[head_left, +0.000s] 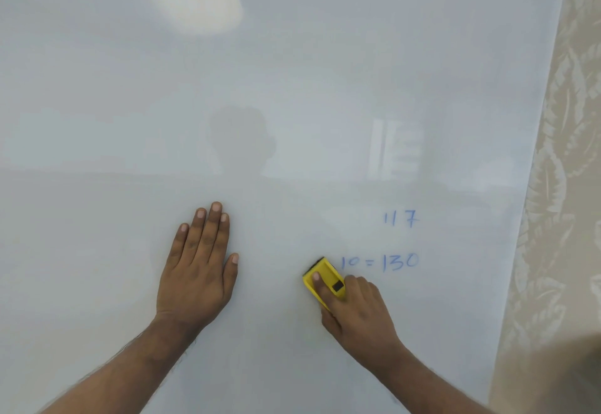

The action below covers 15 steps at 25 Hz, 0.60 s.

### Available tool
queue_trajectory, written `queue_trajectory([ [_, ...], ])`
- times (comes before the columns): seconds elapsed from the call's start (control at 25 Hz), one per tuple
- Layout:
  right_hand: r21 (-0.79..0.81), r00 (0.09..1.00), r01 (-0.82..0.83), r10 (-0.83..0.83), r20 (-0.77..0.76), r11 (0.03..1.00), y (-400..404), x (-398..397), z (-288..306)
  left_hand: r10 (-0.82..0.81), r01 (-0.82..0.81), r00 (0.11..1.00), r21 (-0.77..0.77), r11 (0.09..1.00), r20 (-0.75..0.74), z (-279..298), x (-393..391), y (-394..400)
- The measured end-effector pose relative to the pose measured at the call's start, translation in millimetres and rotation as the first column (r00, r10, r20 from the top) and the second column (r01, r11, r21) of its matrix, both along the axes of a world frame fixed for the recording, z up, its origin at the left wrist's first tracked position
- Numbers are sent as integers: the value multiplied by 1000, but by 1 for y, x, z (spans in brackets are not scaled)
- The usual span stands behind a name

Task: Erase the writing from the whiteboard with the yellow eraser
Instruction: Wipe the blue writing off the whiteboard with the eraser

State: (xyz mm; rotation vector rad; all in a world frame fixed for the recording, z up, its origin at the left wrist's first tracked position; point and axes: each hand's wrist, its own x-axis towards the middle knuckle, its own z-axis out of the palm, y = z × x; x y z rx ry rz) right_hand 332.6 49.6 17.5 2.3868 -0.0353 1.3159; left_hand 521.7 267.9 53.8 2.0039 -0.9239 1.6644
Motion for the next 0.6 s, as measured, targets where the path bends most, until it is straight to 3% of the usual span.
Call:
queue_trajectory([
  [0.08, 1, 999, 32, -32, 7, 999, -12, -11, 0, 2, -2, 1000, -1, 1000, -6, -2, 1, 0],
  [0.24, 248, 979, 42, -89, 183, 968, -4, 2, 42, 11, -12, 1000, -18, 1000, -28, -7, 0, -4],
  [0.32, 296, 975, 16, -80, 207, 955, 6, 13, 53, 6, -7, 1000, -17, 1000, -31, -9, 0, -4],
  [0.6, 142, 999, 28, -32, 26, 989, -31, -31, -10, -1, 1, 1000, -14, 1000, -28, -14, 2, -4],
])
